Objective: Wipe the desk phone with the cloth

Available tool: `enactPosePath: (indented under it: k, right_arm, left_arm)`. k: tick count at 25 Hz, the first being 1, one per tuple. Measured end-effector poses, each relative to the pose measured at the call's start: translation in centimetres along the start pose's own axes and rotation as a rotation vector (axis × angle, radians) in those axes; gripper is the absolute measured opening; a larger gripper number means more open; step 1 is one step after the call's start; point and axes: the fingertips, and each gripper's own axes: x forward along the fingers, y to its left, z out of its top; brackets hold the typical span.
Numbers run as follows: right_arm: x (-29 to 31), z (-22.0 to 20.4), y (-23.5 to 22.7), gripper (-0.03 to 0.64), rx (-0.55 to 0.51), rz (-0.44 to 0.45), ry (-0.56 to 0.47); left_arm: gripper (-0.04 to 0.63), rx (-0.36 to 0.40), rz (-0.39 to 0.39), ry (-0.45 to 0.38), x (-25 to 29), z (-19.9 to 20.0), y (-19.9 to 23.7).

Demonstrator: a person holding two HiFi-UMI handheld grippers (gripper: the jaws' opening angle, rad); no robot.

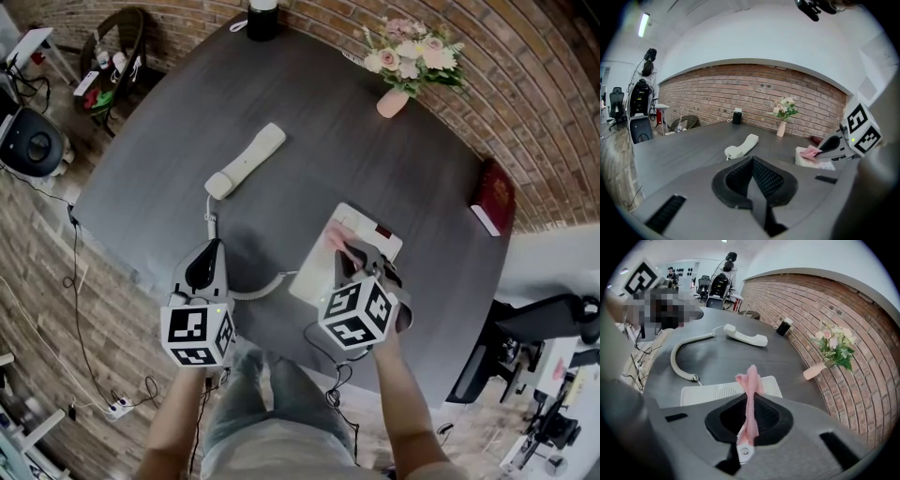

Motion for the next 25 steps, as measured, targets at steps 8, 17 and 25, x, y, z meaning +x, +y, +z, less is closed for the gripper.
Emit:
enactPosePath:
  k: [8,17,25]
  right_arm:
    - [-0.6,-0.2,0.8,0.021,0.007,0.008,0.002]
    - [-0.7,-0.4,1.9,0.021,0.01,0.028,0.011]
    - [-1.0,-0.7,3.0,0.021,0.007,0.042,0.014]
  left_arm:
    - [0.003,0.002,-0.007,0.0,-0.7,-0.2,0.0]
    - [0.003,0.0,-0.014,0.003,-0.9,-0.4,0.1]
    - [0.003,0.004,-0.025,0.008,-1.2,-0.8,-0.1]
